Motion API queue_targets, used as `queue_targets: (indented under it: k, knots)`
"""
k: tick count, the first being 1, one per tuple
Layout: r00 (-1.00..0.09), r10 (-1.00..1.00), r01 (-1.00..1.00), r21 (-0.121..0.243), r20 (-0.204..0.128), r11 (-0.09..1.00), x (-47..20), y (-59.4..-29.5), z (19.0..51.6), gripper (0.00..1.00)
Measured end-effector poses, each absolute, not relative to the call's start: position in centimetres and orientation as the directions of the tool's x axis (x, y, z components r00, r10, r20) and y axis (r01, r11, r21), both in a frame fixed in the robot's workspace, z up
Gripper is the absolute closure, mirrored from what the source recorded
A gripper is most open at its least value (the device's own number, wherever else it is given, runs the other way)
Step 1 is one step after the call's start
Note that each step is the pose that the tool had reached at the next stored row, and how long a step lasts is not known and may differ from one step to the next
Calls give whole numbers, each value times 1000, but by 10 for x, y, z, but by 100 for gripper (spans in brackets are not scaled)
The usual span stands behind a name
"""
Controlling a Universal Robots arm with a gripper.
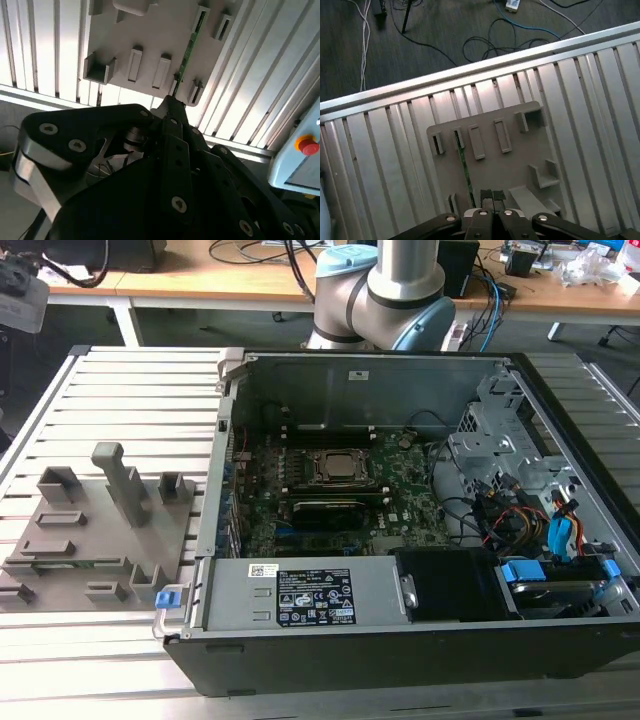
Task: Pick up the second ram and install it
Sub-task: 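Pick up the second ram and move it above second insertion slot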
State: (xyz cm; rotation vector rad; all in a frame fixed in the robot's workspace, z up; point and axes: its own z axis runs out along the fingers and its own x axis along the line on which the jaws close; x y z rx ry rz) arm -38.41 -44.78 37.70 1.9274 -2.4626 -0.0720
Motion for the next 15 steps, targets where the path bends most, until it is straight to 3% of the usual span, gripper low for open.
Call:
queue_targets:
  k: [7,15]
  knots:
    - [-38,-999,-998,45,-18,37,-384,-448,377,89]
    - [66,-998,-997,45,-18,-67,-384,-448,377,89]
